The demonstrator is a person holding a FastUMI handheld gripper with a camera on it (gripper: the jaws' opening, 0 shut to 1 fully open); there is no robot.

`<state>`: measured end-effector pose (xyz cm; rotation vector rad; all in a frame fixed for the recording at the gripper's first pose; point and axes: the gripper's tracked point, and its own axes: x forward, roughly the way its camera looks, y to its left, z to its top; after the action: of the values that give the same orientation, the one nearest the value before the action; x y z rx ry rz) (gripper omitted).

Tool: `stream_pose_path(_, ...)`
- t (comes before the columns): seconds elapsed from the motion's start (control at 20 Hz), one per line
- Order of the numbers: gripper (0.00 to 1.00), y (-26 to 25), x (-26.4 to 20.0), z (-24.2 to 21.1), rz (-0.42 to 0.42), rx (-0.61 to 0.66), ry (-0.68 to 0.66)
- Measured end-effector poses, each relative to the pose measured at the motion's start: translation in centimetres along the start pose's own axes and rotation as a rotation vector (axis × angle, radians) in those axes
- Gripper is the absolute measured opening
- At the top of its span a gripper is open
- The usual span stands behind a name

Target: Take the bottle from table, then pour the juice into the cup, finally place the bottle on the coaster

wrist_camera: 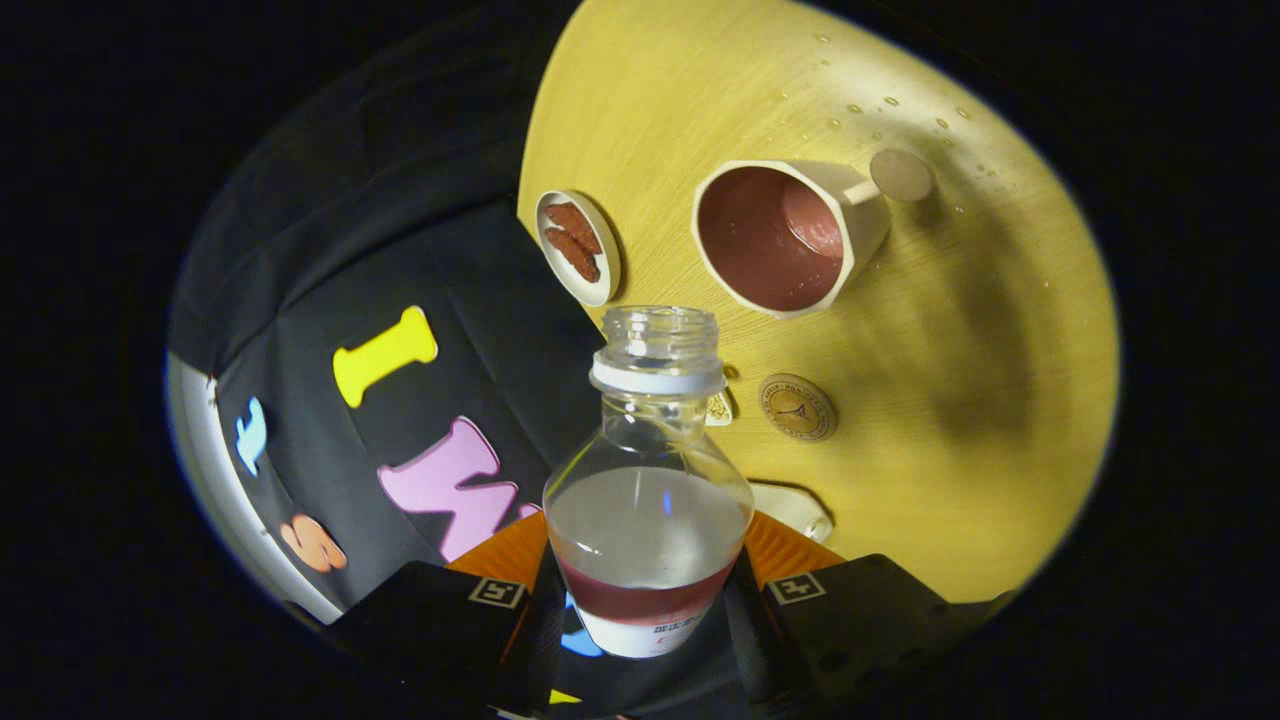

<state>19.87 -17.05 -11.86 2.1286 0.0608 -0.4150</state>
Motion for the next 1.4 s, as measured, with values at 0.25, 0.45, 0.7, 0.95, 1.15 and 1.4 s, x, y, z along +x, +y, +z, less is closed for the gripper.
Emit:
stream_pose_path(0.25, 0.72, -1.4, -2.4, -3.1, 0.021, -0.527, 0.012)
stream_pose_path(0.45, 0.72, -2.6, -4.5, -5.6, 0.052, -1.017, 0.017)
stream_pose_path(0.7, 0.72, -5.9, -5.9, -7.5, 0.060, -1.497, 0.027)
stream_pose_path(0.95, 0.72, -5.7, -6.4, -9.3, 0.142, -1.776, 0.004)
stream_pose_path(1.15, 0.72, -4.4, -5.9, -9.0, 0.192, -1.987, -0.084)
stream_pose_path(1.4, 0.72, -2.6, -2.7, -8.9, 0.230, -2.097, -0.166)
